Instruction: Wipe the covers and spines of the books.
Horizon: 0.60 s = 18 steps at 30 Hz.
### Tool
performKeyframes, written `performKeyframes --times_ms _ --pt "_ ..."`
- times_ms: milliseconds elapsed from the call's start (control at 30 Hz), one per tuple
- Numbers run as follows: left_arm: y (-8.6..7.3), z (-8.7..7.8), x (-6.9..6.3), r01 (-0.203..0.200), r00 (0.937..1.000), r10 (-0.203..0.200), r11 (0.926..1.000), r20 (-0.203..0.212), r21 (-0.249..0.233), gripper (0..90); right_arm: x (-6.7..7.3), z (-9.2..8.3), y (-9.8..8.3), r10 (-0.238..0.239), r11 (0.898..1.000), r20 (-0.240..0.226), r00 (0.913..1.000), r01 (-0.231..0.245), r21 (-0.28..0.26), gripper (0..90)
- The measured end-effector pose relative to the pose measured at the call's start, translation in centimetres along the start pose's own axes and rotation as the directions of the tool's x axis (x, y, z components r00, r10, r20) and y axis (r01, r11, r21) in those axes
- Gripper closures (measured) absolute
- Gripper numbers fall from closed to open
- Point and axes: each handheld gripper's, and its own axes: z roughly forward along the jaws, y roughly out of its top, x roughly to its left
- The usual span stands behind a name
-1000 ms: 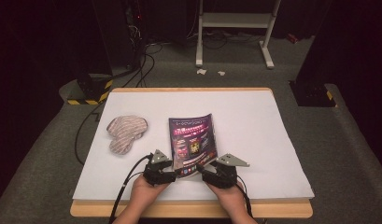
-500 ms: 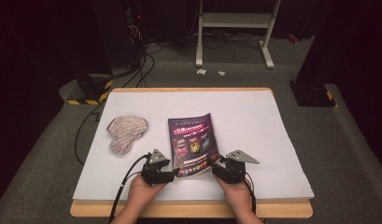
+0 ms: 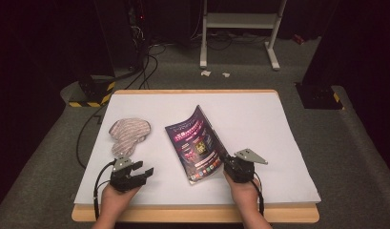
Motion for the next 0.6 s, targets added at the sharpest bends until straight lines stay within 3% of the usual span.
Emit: performKeyframes --times_ms 67,233,600 --pt "-0.2 0.0 0.2 -0.027 0.9991 0.027 0.9996 -0.031 0.003 41.4 0.2 0.0 0.5 -0.008 1.0 0.003 1.0 0.008 -0.007 84.3" --pt "-0.5 0.1 0.5 -0.032 0.9981 0.032 0.9995 -0.052 -0.003 36.7 1.0 -0.4 1.7 -0.043 0.998 0.006 0.999 0.044 -0.042 84.5" --pt "-0.6 -0.3 1.1 0.007 0.9989 -0.008 0.9994 -0.045 -0.033 32.5 2.5 -2.1 4.7 -0.094 0.984 -0.002 0.9956 0.093 -0.152 84.7"
